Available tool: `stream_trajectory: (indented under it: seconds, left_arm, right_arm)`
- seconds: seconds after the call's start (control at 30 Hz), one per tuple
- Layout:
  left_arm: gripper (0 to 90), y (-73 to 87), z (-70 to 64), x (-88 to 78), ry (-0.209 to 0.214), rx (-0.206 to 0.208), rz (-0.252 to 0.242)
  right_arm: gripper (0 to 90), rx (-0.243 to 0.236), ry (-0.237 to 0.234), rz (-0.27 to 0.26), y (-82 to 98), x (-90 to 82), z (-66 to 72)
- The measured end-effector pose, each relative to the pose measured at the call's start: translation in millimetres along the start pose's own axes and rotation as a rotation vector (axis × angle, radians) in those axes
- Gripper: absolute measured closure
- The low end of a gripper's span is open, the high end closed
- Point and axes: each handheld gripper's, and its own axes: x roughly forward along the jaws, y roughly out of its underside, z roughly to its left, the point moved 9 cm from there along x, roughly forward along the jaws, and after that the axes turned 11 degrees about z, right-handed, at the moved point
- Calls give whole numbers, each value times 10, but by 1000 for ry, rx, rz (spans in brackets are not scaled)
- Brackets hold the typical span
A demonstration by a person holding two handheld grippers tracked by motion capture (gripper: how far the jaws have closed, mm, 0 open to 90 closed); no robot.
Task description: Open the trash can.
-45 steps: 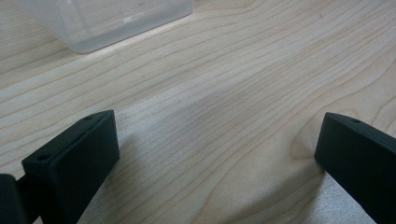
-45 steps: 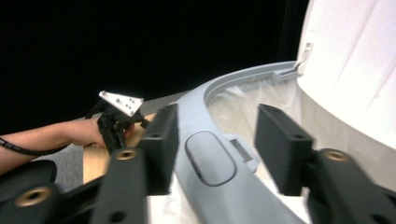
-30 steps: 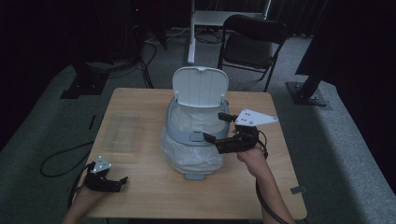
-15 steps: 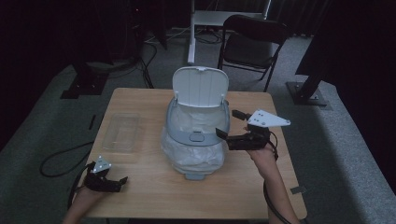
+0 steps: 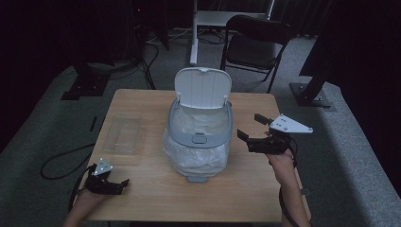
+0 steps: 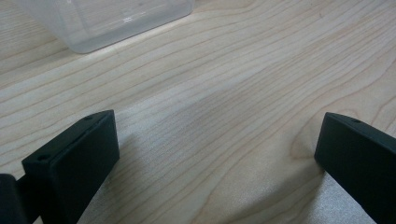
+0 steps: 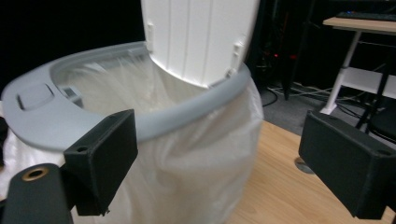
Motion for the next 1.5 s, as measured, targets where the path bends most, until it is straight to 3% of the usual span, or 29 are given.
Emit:
stream_trajectory:
  seconds: [0.4, 0.57, 1.03, 1.3, 1.5]
  left_arm:
    - [6, 0, 0, 1, -1, 0, -1]
    - [5, 0, 0, 1, -1, 0, -1]
    - [5, -1, 0, 1, -1, -1, -1]
    - [6, 1, 0, 0, -1, 1, 0]
    - [6, 1, 0, 0, -1, 1, 0]
  right_arm:
    - [110, 31, 39, 20, 447, 28, -180]
    - [110, 85, 55, 10, 672, 40, -277]
    - [110, 146, 107, 142, 1353, 202, -469]
    - [111, 177, 115, 151, 1560, 246, -513]
    - [110, 215, 162, 188, 1781, 236, -630]
